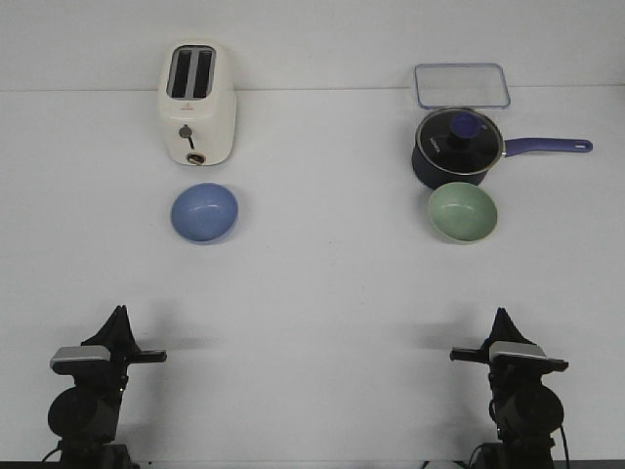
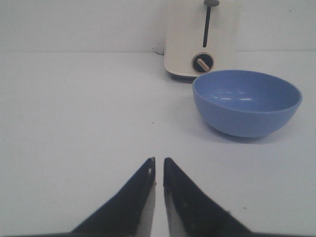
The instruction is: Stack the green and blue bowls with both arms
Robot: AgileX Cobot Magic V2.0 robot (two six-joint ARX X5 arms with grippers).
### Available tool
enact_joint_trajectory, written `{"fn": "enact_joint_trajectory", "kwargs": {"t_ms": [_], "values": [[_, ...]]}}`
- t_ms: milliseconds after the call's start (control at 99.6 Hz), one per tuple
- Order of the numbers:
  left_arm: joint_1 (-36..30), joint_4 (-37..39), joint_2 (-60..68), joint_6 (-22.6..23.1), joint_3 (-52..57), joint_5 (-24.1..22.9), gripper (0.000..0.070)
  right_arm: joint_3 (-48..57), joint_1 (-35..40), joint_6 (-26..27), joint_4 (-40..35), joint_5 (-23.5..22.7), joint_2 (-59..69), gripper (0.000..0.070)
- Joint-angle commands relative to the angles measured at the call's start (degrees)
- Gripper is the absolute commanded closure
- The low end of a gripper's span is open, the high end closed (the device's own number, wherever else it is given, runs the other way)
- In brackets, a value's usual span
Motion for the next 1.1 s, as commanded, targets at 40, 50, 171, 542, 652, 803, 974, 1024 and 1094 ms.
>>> {"fn": "enact_joint_trajectory", "kwargs": {"t_ms": [40,50,171,542,652,803,974,1024,1094], "values": [[0.0,0.6,-0.1,-0.1,-1.2,0.2,0.0685,-0.1,0.0,0.1,0.7,0.0,0.0,0.0689],[0.0,0.6,-0.1,-0.1,-1.2,0.2,0.0685,-0.1,0.0,0.1,0.7,0.0,0.0,0.0689],[0.0,0.6,-0.1,-0.1,-1.2,0.2,0.0685,-0.1,0.0,0.1,0.7,0.0,0.0,0.0689],[0.0,0.6,-0.1,-0.1,-1.2,0.2,0.0685,-0.1,0.0,0.1,0.7,0.0,0.0,0.0689],[0.0,0.6,-0.1,-0.1,-1.2,0.2,0.0685,-0.1,0.0,0.2,1.0,-0.1,0.0,0.0689],[0.0,0.6,-0.1,-0.1,-1.2,0.2,0.0685,-0.1,0.0,6.5,2.4,-0.8,0.0,0.0689],[0.0,0.6,-0.1,-0.1,-1.2,0.2,0.0685,-0.1,0.0,13.4,2.9,-1.7,0.0,0.0689],[0.0,0.6,-0.1,-0.1,-1.2,0.2,0.0685,-0.1,0.0,14.4,3.1,-1.7,0.0,0.0689],[0.0,0.6,-0.1,-0.1,-1.2,0.2,0.0685,0.1,0.0,17.4,3.6,-1.8,0.0,0.0690]]}}
